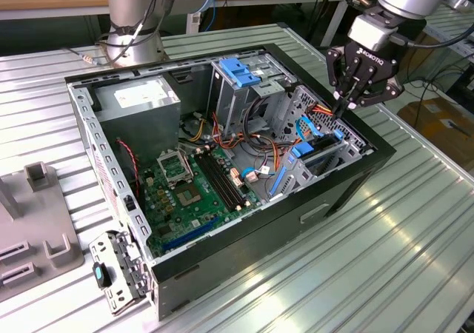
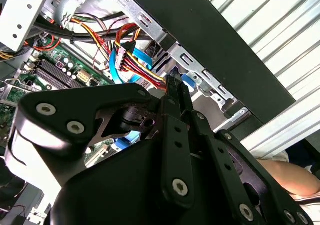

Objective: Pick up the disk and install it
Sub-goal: 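Insert the second disk wire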

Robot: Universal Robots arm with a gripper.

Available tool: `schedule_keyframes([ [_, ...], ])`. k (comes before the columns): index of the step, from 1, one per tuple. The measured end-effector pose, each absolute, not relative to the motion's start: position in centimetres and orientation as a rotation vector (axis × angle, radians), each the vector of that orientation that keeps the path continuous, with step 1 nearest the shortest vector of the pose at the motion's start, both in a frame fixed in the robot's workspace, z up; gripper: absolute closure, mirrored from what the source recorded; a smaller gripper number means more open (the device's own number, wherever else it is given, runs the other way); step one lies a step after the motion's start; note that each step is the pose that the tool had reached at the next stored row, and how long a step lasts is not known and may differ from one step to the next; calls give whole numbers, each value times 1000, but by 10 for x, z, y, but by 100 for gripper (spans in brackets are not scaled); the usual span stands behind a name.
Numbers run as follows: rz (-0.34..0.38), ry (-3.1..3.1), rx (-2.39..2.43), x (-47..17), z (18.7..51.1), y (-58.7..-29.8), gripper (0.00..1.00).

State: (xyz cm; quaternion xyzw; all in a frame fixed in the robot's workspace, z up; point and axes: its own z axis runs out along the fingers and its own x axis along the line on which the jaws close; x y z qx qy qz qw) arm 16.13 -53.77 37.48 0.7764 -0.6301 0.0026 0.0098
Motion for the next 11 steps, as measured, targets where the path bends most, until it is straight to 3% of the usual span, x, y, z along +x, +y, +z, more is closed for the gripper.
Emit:
schedule_keyframes([
  [11, 8, -1967, 2424, 158, 375, -538, 84],
])
